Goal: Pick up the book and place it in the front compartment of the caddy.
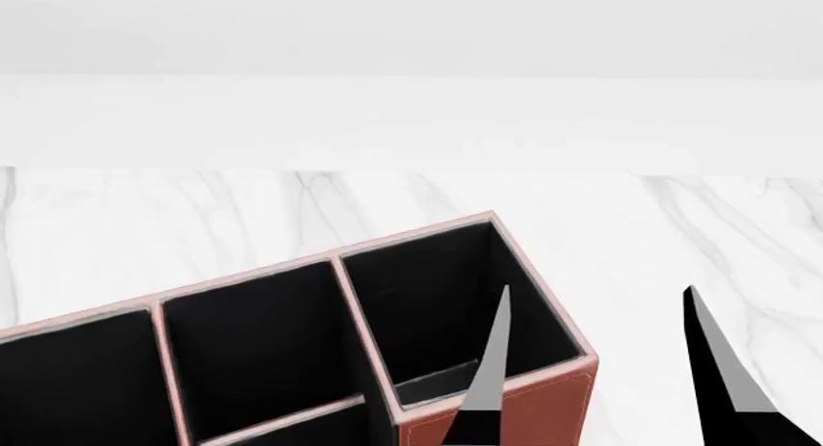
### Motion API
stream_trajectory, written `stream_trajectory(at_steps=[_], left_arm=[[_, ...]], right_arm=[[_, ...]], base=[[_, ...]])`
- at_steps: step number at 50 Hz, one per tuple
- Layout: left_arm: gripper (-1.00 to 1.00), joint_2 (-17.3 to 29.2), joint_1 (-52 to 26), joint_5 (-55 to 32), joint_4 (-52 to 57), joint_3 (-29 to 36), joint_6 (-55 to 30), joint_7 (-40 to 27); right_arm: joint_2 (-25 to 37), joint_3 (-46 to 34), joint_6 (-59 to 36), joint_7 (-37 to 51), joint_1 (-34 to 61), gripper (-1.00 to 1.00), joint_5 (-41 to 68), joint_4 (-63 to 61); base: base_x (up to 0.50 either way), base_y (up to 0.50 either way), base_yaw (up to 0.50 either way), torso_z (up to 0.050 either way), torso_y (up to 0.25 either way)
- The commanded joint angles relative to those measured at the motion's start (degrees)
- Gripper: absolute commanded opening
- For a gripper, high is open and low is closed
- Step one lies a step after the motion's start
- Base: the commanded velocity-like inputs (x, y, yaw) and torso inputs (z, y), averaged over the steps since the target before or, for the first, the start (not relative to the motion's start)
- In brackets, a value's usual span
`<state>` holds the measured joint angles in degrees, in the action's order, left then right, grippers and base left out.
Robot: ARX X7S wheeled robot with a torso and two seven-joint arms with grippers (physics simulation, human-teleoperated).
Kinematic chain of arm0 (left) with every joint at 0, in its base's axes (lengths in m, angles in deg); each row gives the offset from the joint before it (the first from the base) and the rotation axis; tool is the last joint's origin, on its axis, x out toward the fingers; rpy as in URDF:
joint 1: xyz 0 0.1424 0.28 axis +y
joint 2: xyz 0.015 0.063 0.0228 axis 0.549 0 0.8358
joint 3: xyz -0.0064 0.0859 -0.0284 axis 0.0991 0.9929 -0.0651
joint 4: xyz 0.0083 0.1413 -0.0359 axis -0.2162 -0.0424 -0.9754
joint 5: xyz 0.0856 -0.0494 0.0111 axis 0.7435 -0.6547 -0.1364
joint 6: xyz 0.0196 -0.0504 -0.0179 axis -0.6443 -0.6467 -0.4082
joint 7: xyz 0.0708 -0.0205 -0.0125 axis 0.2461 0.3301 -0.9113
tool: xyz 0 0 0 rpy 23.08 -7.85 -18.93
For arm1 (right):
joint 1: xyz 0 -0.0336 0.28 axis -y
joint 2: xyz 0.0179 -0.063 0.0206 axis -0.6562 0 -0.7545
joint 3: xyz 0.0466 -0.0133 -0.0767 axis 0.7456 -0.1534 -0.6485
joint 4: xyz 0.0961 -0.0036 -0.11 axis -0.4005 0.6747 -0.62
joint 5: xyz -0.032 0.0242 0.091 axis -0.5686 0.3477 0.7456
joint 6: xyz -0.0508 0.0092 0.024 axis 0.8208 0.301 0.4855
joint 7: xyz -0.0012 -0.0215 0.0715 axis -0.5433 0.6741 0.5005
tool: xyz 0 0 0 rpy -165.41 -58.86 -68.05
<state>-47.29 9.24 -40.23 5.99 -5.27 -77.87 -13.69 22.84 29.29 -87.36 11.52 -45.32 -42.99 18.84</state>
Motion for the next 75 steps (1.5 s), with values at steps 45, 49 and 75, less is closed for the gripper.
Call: stream_trajectory(at_steps=[45, 49, 75], left_arm=[[-1.00, 3.48, -46.77, -24.94, -19.84, -10.72, -7.26, 9.27], [-1.00, 2.10, -50.56, -24.21, -23.15, -10.28, -10.17, 11.17], [-1.00, -3.86, -69.87, 0.98, -34.02, 1.39, -16.26, 44.22]], right_arm=[[0.84, -0.96, 0.66, 0.97, 0.38, 1.00, 0.41, 0.50], [0.92, -1.00, 0.66, 1.06, 0.39, 1.00, 0.43, 0.43], [1.57, -0.46, 1.22, 1.67, 0.26, 1.00, 1.25, 0.39]], base=[[0.00, 0.00, 0.00, 0.000, 0.001], [0.00, 0.00, 0.00, 0.000, 0.000], [0.00, 0.00, 0.00, 0.000, 0.001]])
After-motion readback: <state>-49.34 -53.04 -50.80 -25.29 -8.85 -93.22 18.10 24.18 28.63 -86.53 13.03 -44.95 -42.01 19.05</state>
